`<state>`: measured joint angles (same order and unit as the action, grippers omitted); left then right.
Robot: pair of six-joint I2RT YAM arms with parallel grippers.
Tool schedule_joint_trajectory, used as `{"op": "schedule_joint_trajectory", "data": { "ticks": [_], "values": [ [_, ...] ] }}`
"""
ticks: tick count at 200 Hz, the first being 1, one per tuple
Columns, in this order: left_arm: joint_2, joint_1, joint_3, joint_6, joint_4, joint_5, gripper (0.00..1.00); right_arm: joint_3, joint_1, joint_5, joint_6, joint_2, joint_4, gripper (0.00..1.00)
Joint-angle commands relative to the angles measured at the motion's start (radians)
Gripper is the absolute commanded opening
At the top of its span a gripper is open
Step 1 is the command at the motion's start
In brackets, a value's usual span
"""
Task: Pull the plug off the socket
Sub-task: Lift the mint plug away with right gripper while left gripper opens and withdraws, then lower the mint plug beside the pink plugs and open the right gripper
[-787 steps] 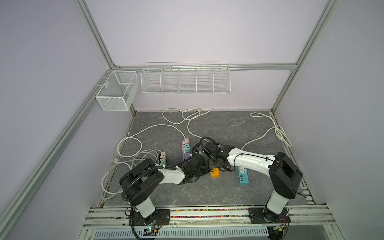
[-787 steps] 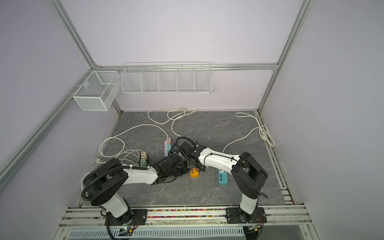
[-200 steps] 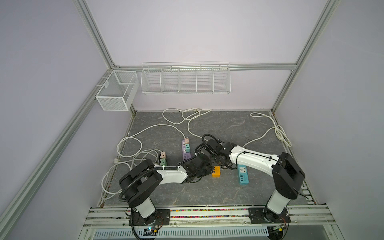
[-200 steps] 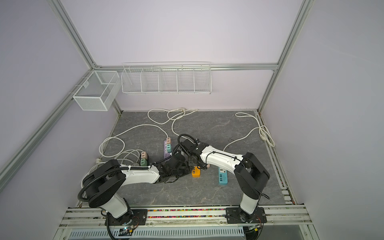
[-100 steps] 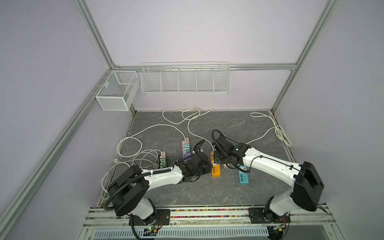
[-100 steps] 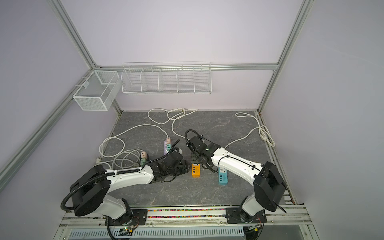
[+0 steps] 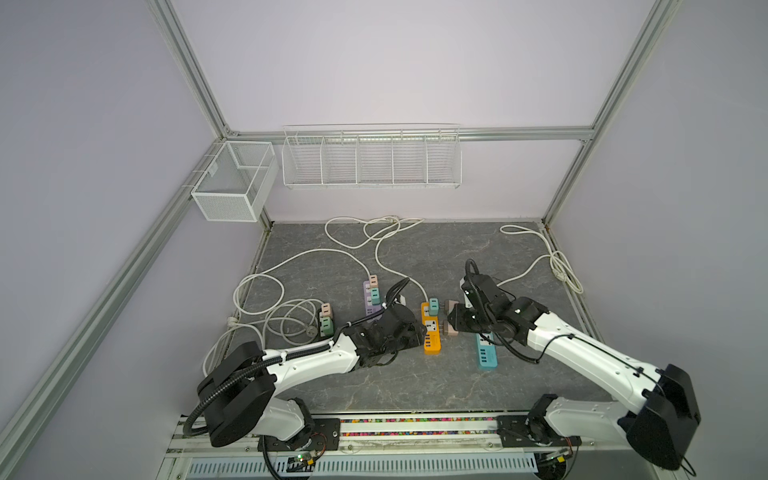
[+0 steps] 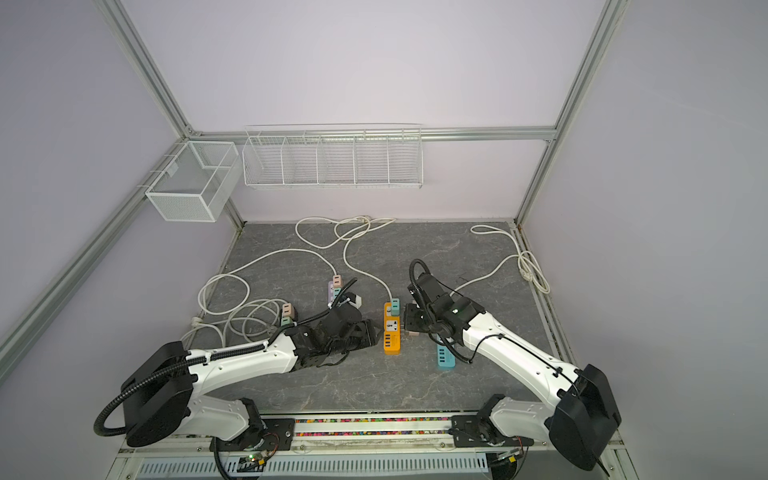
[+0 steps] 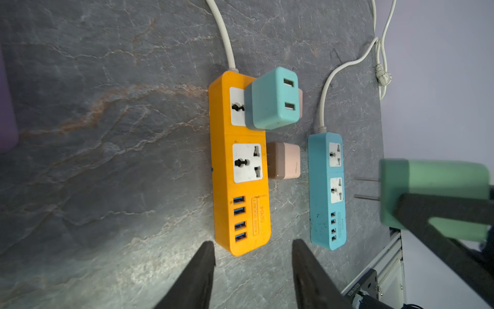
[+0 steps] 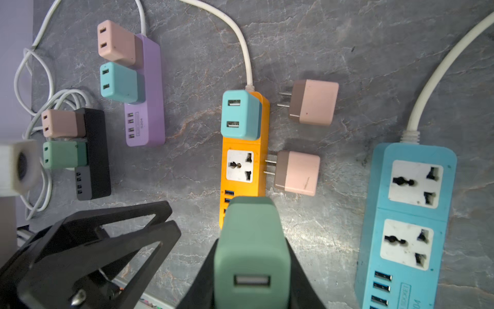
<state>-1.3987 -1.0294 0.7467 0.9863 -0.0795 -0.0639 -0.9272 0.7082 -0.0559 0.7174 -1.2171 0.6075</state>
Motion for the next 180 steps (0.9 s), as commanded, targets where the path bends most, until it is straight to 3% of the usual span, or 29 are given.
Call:
{"op": "schedule_joint_trajectory", "data": {
  "ticks": [1, 80, 180],
  "values": [
    [0.020, -0.021, 0.031, -0.007, -0.020, -0.039, 0.52, 0.042, -0.019, 0.077, -0.014, 0.060, -0.023, 0.17],
    [-0.017, -0.068, 0.029, 0.026, 0.018, -0.052, 0.55, 0.277, -0.048, 0.204, 0.045, 0.158, -0.172, 0.18],
    [-0.111, -0.089, 0.064, 0.045, 0.071, -0.033, 0.55, 0.431, -0.073, 0.277, 0.108, 0.095, -0.425, 0.18]
  ]
}}
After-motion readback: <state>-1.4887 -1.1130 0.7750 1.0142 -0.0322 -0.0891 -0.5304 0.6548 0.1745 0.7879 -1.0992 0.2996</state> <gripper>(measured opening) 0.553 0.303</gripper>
